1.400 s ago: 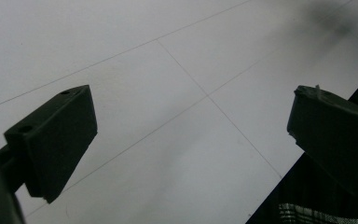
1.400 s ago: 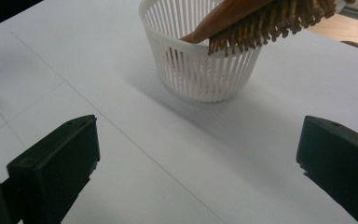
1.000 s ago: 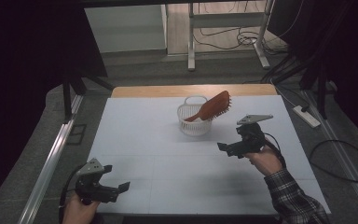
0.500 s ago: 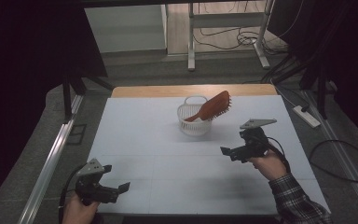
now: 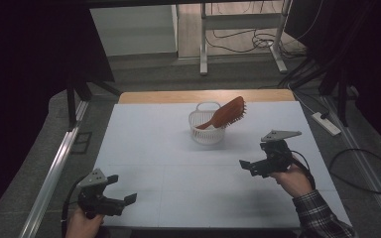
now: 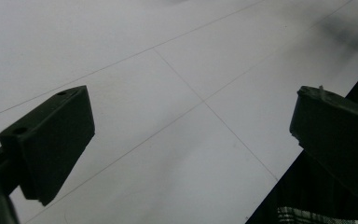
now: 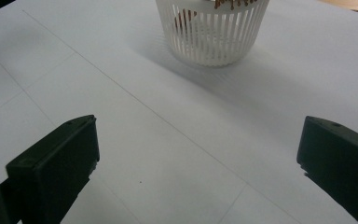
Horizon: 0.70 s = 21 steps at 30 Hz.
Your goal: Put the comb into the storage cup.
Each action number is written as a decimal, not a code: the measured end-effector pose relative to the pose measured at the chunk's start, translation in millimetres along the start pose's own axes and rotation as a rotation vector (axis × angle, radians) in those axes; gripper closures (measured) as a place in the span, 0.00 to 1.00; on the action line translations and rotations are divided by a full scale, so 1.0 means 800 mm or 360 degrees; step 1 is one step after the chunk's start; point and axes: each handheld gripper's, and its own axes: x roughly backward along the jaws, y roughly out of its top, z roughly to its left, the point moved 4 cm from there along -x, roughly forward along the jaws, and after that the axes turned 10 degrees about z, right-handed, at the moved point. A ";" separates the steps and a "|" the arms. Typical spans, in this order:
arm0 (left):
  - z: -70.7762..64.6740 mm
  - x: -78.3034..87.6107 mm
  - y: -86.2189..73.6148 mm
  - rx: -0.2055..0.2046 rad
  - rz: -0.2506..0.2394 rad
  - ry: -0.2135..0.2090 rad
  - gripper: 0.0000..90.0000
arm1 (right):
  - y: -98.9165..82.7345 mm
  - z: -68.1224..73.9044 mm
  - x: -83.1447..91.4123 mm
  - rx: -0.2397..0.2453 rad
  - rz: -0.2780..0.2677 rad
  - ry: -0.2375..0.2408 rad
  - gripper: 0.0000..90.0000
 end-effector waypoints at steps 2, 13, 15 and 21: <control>0.000 0.000 0.000 -0.0002 -0.0003 -0.0004 0.01 | -0.002 0.000 0.001 -0.0003 0.0001 0.0003 0.00; 0.000 0.000 0.000 -0.0008 -0.0003 -0.0002 0.01 | -0.016 0.001 0.007 -0.0017 0.0028 0.0007 0.00; 0.000 0.000 0.000 -0.0007 -0.0002 -0.0001 0.01 | -0.018 0.002 0.008 -0.0022 0.0037 0.0014 0.00; 0.000 0.000 0.000 -0.0007 -0.0004 -0.0001 0.01 | -0.023 0.004 0.012 -0.0012 0.0034 0.0005 0.00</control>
